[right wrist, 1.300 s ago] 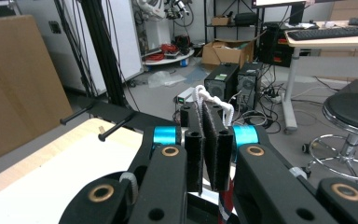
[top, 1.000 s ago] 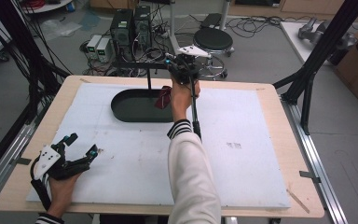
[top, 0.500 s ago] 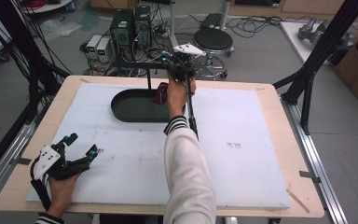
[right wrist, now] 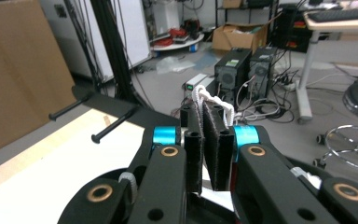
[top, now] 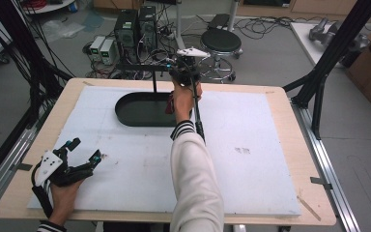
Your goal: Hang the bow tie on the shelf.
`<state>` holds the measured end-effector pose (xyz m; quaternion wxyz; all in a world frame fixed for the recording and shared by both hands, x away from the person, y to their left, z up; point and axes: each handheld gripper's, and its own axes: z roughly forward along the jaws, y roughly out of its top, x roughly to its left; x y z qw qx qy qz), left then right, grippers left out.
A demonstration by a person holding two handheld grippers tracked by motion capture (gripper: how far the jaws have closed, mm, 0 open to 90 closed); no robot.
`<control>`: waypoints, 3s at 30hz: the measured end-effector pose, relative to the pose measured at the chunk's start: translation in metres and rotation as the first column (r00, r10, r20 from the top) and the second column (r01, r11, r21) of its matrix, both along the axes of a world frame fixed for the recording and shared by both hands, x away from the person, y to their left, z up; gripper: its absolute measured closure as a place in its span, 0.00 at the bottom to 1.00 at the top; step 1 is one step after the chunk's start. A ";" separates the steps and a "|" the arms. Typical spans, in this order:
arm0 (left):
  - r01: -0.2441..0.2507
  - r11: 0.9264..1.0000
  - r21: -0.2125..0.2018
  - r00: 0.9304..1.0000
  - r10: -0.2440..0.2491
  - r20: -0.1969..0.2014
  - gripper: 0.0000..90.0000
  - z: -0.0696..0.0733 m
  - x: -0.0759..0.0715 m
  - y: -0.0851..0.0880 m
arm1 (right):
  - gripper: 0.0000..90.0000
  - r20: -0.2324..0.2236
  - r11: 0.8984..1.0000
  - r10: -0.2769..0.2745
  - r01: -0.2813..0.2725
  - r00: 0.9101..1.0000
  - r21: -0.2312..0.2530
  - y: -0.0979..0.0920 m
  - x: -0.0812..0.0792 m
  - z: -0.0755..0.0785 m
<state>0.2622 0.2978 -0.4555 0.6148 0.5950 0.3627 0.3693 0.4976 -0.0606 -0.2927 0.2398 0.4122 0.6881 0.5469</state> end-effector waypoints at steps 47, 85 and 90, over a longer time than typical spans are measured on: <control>-0.001 1.000 0.003 1.000 0.001 -0.001 0.14 0.000 0.000 -0.001 | 0.01 0.214 0.997 0.035 -0.021 0.976 -0.072 -0.185 -0.215 -0.035; -0.020 1.000 0.008 1.000 0.020 0.007 0.14 0.000 -0.001 -0.001 | 0.01 0.216 0.998 -0.063 0.060 0.974 0.020 -0.205 -0.235 -0.159; -0.020 1.000 0.008 1.000 0.020 0.006 0.14 0.000 -0.001 -0.001 | 0.01 0.236 0.998 -0.062 0.058 0.970 0.025 -0.205 -0.237 -0.160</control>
